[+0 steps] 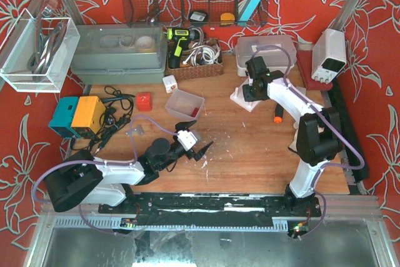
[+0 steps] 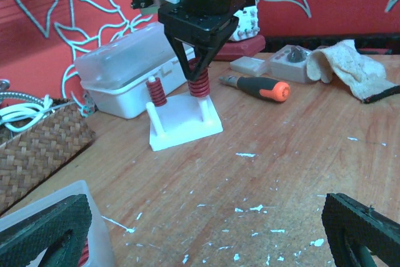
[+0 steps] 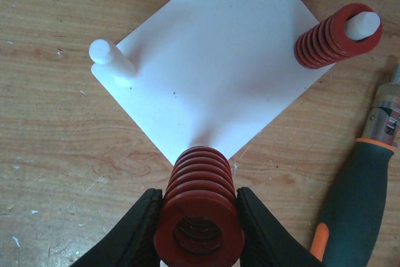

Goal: Install the large spring

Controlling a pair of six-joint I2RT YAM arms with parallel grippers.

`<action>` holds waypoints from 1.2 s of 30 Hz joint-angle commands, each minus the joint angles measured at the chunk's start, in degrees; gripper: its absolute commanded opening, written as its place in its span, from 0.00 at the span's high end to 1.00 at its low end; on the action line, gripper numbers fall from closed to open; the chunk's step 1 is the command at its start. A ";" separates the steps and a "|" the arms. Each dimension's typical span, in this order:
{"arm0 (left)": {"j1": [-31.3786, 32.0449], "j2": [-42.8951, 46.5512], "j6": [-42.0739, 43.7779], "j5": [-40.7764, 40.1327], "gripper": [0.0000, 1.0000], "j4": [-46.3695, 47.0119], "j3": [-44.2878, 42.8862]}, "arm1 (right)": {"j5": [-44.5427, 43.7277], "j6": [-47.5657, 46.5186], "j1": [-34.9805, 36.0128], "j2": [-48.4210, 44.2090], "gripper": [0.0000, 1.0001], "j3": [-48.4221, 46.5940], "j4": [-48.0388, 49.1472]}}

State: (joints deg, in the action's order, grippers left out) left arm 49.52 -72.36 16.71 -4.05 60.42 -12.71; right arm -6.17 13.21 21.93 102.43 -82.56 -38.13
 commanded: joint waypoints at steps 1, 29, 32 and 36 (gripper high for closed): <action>0.14 0.56 0.33 -0.34 0.00 0.75 -1.41 | 0.47 0.41 -0.73 1.56 0.94 -1.84 0.77; 0.14 1.06 0.98 -1.55 0.00 -0.20 -1.67 | 1.26 2.78 -1.92 -2.63 0.43 -1.21 -1.10; 0.14 1.61 0.76 -3.86 0.00 -1.70 -2.28 | 5.53 4.09 -1.68 -7.82 0.37 2.41 -0.12; 0.09 1.48 -1.60 -9.64 0.00 -4.72 -4.22 | 9.57 6.04 -1.17 -15.05 0.27 9.13 3.24</action>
State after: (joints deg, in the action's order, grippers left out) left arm 49.52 -71.85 16.69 -7.29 57.54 -13.96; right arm -1.54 16.82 20.32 93.49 -78.59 -36.60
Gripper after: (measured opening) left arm 0.998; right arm 0.698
